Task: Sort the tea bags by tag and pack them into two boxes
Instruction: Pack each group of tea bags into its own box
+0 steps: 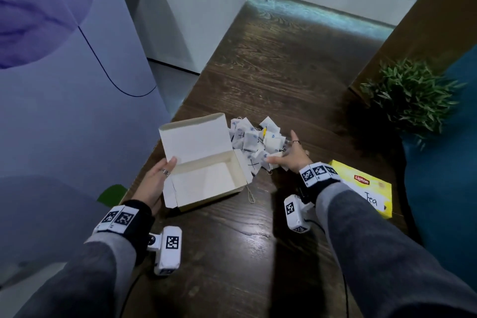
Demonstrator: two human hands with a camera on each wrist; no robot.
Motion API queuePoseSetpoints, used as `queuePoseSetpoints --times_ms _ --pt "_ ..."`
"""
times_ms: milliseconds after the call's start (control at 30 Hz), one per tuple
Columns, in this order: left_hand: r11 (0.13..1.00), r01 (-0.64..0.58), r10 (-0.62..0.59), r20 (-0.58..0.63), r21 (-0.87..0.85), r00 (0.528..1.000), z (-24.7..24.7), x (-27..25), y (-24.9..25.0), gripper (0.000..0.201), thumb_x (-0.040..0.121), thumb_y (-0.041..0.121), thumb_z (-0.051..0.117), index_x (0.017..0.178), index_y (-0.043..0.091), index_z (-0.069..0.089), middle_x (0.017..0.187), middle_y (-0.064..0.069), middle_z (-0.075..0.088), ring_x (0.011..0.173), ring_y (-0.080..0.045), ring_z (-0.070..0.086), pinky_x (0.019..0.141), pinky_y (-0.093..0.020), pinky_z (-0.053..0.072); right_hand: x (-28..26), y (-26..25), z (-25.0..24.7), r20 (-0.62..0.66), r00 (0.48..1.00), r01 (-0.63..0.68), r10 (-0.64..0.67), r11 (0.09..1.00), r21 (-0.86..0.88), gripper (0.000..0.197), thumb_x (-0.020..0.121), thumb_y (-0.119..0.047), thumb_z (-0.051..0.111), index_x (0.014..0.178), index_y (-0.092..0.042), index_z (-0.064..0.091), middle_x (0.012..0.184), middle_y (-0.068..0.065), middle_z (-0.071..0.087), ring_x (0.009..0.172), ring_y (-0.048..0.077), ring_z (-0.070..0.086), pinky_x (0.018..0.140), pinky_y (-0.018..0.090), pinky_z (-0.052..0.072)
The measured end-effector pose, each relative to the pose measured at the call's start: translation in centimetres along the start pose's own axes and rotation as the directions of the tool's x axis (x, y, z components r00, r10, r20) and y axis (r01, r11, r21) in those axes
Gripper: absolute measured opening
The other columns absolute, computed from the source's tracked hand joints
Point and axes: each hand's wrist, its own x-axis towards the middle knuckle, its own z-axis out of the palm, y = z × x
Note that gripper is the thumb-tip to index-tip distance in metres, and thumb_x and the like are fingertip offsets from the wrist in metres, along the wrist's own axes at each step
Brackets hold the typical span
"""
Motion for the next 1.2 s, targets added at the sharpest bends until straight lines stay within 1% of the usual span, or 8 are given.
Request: queuePoseSetpoints --times_ms 67,167,333,533,633,833,1067,1200 --pt "1.0 0.014 -0.014 -0.001 0.009 1.0 0.1 0.2 0.3 0.034 0.095 0.033 0.047 0.123 0.017 0.056 0.123 -0.01 0.064 0.112 -0.029 0.06 0.097 -0.044 0.046 2.2 1.5 1.1 -0.05 0.999 -0.014 0.011 0.998 -0.06 0.149 0.021 -0.058 0.087 0.146 -0.022 0.014 0.143 0.006 0.044 0.133 0.029 0.038 0.112 0.05 0.029" --pt "0.999 0.04 -0.04 0.007 0.027 0.999 0.5 0.2 0.4 0.035 0.096 0.033 0.046 0.125 0.015 0.055 0.124 -0.011 0.063 0.113 -0.029 0.06 0.098 -0.044 0.045 1.0 0.8 1.4 -0.127 0.992 -0.034 0.009 0.98 -0.198 0.092 0.043 -0.045 0.089 0.122 -0.016 0.051 0.125 0.008 0.055 0.129 0.03 0.036 0.108 0.04 0.031" --pt "0.996 0.08 -0.08 0.006 0.033 0.997 0.5 0.2 0.4 0.037 0.095 0.035 0.045 0.127 0.017 0.054 0.125 -0.01 0.063 0.113 -0.027 0.06 0.097 -0.043 0.045 0.2 0.8 0.7 -0.152 0.987 0.032 -0.057 0.986 -0.165 0.05 0.059 -0.032 0.087 0.096 -0.018 0.056 0.133 0.004 0.033 0.128 0.026 0.023 0.108 0.031 0.026" --pt "0.989 0.109 -0.108 -0.013 0.103 0.994 1.2 0.0 0.6 0.037 0.092 0.041 0.048 0.123 0.022 0.057 0.119 -0.006 0.066 0.109 -0.024 0.063 0.089 -0.04 0.049 1.0 1.2 0.8 -0.101 0.987 0.111 -0.128 0.981 -0.161 0.04 0.06 -0.028 0.086 0.067 -0.024 0.047 0.087 0.001 0.062 0.098 0.02 0.045 0.07 0.029 0.026" --pt "0.982 0.117 -0.113 -0.033 0.151 0.993 1.6 0.2 0.2 0.04 0.092 0.041 0.049 0.124 0.019 0.057 0.12 -0.009 0.066 0.108 -0.027 0.063 0.09 -0.042 0.049 0.8 1.5 0.5 -0.094 0.985 0.137 -0.147 0.985 -0.106 0.03 0.064 -0.021 0.083 0.062 -0.023 0.053 0.077 0.001 0.066 0.084 0.019 0.058 0.067 0.026 0.042" --pt "0.986 0.091 -0.085 -0.05 0.137 0.995 2.7 0.1 -0.2 0.023 0.093 0.035 0.049 0.106 0.021 0.062 0.107 -0.007 0.069 0.094 -0.023 0.066 0.077 -0.035 0.051 -1.5 1.2 -1.3 -0.071 0.986 0.142 -0.152 0.981 -0.129 0.024 0.068 -0.022 0.081 0.062 -0.023 0.058 0.067 -0.012 0.06 0.073 0.011 0.056 0.069 0.024 0.041" --pt "0.989 0.112 -0.114 0.008 0.097 0.993 1.6 0.4 -0.6 0.031 0.093 0.034 0.051 0.113 0.013 0.063 0.11 -0.012 0.07 0.102 -0.031 0.065 0.091 -0.044 0.049 -8.0 -1.8 -4.2 -0.164 0.945 0.262 -0.282 0.956 -0.134 0.019 0.071 -0.025 0.079 0.064 -0.023 0.061 0.065 -0.008 0.063 0.06 0.007 0.05 0.057 0.022 0.036" --pt "0.99 0.127 -0.131 0.066 0.066 0.989 1.2 0.3 -0.3 0.028 0.093 0.032 0.05 0.109 0.013 0.064 0.108 -0.011 0.071 0.099 -0.027 0.066 0.083 -0.038 0.052 -10.8 -5.2 -3.2 -0.037 0.933 0.36 -0.358 0.926 0.116 0.019 0.07 -0.016 0.08 0.065 -0.019 0.062 0.058 -0.011 0.058 0.052 0.006 0.044 0.05 0.019 0.033"
